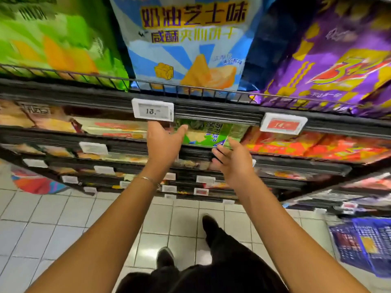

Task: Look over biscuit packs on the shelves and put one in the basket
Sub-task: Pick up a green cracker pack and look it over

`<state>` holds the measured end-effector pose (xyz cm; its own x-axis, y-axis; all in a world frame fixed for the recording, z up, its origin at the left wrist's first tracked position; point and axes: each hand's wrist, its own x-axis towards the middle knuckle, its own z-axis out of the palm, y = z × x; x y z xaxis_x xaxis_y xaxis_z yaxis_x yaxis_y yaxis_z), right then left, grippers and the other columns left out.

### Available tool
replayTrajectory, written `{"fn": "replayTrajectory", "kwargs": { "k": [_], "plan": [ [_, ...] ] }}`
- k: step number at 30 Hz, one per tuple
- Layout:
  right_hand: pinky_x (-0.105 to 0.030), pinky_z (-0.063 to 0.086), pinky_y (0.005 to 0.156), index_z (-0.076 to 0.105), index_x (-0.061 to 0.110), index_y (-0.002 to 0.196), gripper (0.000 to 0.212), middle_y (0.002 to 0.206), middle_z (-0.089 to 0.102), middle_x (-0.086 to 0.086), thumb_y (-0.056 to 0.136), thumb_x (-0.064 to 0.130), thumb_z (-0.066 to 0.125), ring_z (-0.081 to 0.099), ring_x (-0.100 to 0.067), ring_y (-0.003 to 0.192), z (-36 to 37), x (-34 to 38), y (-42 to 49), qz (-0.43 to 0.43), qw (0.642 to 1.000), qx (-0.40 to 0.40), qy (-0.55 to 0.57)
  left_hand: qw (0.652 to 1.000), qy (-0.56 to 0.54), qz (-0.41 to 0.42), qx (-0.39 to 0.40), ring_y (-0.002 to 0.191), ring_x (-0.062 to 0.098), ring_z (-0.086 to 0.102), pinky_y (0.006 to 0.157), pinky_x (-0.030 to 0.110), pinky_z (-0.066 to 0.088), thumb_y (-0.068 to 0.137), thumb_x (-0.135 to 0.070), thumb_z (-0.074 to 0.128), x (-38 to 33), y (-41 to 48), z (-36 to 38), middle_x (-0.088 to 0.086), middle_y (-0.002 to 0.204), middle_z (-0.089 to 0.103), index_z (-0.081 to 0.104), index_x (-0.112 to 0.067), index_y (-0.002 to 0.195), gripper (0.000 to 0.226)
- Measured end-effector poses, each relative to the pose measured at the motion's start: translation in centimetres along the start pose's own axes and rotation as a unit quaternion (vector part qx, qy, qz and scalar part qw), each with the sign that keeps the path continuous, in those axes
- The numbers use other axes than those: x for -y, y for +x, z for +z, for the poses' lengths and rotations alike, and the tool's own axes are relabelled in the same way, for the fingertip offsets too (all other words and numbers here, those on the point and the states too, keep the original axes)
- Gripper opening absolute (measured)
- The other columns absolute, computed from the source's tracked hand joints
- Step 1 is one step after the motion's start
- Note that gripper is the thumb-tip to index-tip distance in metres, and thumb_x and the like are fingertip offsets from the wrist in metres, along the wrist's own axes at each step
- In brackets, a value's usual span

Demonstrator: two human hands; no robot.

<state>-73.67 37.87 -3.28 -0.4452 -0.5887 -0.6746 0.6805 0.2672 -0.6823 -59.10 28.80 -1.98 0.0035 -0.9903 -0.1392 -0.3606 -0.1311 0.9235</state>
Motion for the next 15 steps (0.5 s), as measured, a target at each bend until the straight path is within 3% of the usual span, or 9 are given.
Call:
{"fn": "replayTrajectory", "kwargs": {
  "k": [3,6,8,10,13,15],
  "plan": [
    [-0.042,0.056,0.094,0.052,0.02,0.138,0.03,0.141,0.061,-0.011,0.11,0.031,0.047,0.068,-0.021,0.107,-1.0,0.2,-0.4,-0.023,0.999,-0.031,-0.002,0.999,0.033,0.025,0.023,0.115,0.036,0.063,0.1,0.054,0.054,0.082,-0.044,0.085,0.3,0.4,-0.6,0.02,0.12,0.066,0.06,-0.006,0.11,0.054],
    [-0.039,0.056,0.089,0.045,0.022,0.149,0.041,0.137,0.059,-0.006,0.109,0.03,0.048,0.067,-0.024,0.113,-1.8,-0.3,-1.1,-0.041,0.998,-0.043,-0.002,0.992,0.105,0.073,0.0,0.15,0.044,0.029,0.123,0.054,0.031,0.081,-0.051,0.085,0.5,0.3,-1.2,0.029,0.154,0.041,0.061,-0.002,0.124,0.069],
    [-0.043,0.054,0.092,0.041,0.024,0.154,0.046,0.142,0.057,-0.007,0.109,0.029,0.049,0.065,-0.028,0.122,-2.2,-0.6,-1.4,-0.054,0.998,-0.033,-0.007,0.991,0.097,0.087,0.012,0.139,0.042,0.04,0.116,0.056,0.037,0.081,-0.052,0.085,0.6,0.1,-1.6,0.019,0.139,0.051,0.057,-0.007,0.119,0.065],
    [-0.044,0.053,0.097,0.04,0.026,0.155,0.047,0.148,0.054,-0.006,0.109,0.028,0.05,0.063,-0.028,0.126,-2.3,-0.5,-1.6,-0.06,0.998,-0.019,-0.016,0.993,0.076,0.075,0.043,0.108,0.03,0.055,0.097,0.056,0.051,0.081,-0.05,0.086,0.4,-0.1,-1.8,0.004,0.106,0.055,0.048,-0.012,0.108,0.06],
    [-0.046,0.054,0.102,0.039,0.028,0.155,0.046,0.145,0.055,-0.002,0.11,0.026,0.05,0.066,-0.023,0.119,-2.5,0.1,-1.8,-0.057,0.998,-0.013,-0.031,0.993,0.078,0.067,0.051,0.1,0.036,0.064,0.091,0.056,0.056,0.082,-0.044,0.088,-0.6,0.2,-1.7,0.019,0.106,0.066,0.059,-0.004,0.115,0.06],
    [-0.046,0.055,0.103,0.042,0.026,0.152,0.044,0.139,0.057,-0.002,0.109,0.025,0.051,0.066,-0.022,0.118,-2.8,0.6,-1.6,-0.061,0.997,-0.02,-0.05,0.995,0.06,0.058,0.05,0.09,0.029,0.065,0.092,0.058,0.058,0.083,-0.038,0.088,-0.9,0.8,-1.4,0.014,0.099,0.068,0.066,-0.002,0.109,0.05]
  ]
}}
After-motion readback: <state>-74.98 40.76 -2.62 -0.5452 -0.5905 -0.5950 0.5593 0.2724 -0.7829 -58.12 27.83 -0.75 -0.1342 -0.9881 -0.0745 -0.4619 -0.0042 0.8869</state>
